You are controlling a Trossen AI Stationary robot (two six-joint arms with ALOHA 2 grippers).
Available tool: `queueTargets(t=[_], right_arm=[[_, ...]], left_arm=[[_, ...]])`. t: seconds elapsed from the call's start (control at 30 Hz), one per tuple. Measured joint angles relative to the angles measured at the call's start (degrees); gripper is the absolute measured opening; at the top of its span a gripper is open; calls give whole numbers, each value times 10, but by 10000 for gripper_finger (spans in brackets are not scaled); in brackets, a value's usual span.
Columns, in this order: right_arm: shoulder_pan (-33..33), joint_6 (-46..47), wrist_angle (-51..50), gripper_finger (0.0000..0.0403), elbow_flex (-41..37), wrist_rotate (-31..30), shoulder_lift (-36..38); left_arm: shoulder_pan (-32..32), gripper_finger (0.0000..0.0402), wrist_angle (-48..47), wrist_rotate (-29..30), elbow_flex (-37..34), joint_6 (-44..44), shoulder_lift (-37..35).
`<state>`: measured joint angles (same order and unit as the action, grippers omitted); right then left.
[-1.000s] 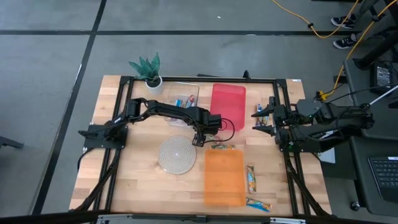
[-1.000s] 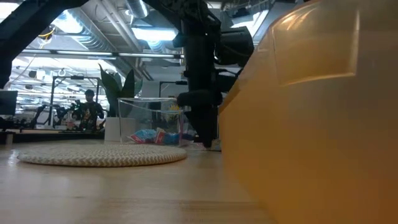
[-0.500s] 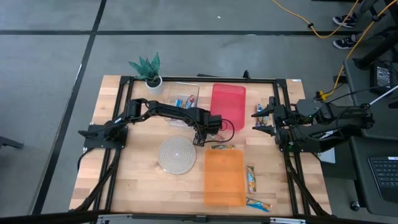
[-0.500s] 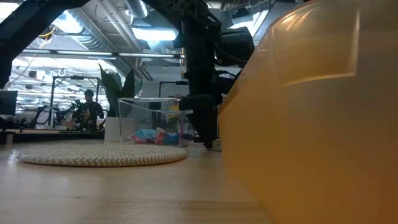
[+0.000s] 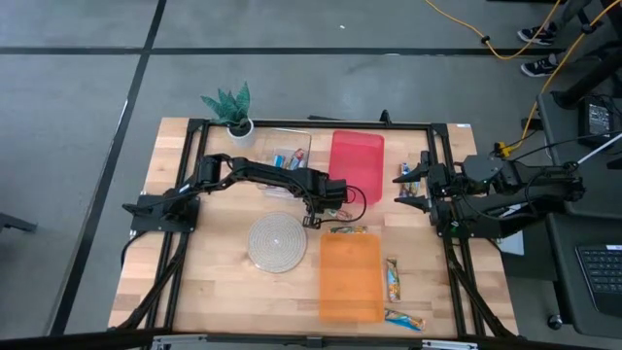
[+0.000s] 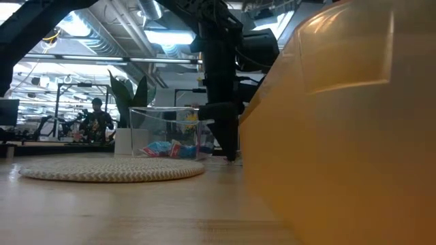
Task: Pick and place Granola Bars by type
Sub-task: Put the red granola bar into the transparent bin
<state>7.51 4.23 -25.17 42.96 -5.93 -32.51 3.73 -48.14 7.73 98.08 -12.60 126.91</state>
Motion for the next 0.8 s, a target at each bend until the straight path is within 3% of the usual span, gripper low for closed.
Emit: queueTargets(t=[0.57,0.8], right_arm=[[0,-3,0,241,0,0,0],[0,-4,0,241,0,0,0]], left_arm=[[-13,1,-68,-15,6,16,-28],[-27,5,-87,-16,47,19,-32]])
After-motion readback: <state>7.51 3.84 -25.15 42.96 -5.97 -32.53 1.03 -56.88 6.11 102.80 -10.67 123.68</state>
